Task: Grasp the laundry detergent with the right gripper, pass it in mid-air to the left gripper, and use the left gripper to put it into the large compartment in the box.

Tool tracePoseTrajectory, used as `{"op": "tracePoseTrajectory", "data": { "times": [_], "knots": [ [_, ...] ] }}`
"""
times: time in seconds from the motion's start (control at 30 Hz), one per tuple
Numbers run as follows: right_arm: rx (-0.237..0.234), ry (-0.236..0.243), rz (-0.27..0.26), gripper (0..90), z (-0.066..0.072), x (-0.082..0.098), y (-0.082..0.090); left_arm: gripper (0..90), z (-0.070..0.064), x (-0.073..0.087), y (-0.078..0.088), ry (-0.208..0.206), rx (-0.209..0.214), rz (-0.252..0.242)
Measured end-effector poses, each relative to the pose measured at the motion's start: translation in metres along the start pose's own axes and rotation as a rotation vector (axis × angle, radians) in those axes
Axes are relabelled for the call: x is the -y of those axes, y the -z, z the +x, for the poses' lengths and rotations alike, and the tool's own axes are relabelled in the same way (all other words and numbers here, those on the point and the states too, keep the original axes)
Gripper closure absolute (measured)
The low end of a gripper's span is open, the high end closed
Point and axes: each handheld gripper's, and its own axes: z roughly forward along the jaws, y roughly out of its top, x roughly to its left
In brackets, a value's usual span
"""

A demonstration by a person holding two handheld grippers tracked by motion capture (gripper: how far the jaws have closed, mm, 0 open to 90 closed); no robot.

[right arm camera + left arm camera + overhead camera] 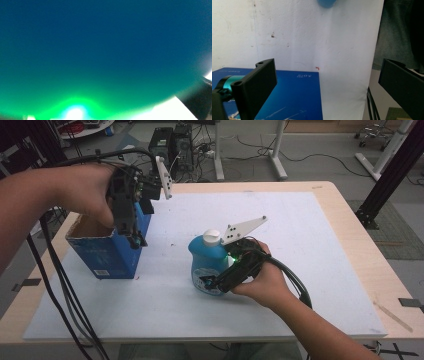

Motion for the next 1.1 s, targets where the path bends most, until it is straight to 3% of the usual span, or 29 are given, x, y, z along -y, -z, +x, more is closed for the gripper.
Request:
{"op": "tracePoseTrajectory", "data": {
  "times": [0.33,1.07,1.1],
  "knots": [
    [0.007,0.007,-0.035,12.9,0.0014,0.0029,0.0017,1.7,0.0001,0.0003,-0.0004,-0.003,-0.003,0.003],
    [0.012,0.018,-0.042,19.7,0.0019,0.0058,0.0007,1.7,0.0004,-0.0014,-0.0015,-0.006,-0.005,0.009],
    [0.009,0.019,-0.044,23.7,0.0019,0.0057,0.0005,1.7,0.0006,-0.0014,-0.0015,-0.006,-0.004,0.009]
  ]
}}
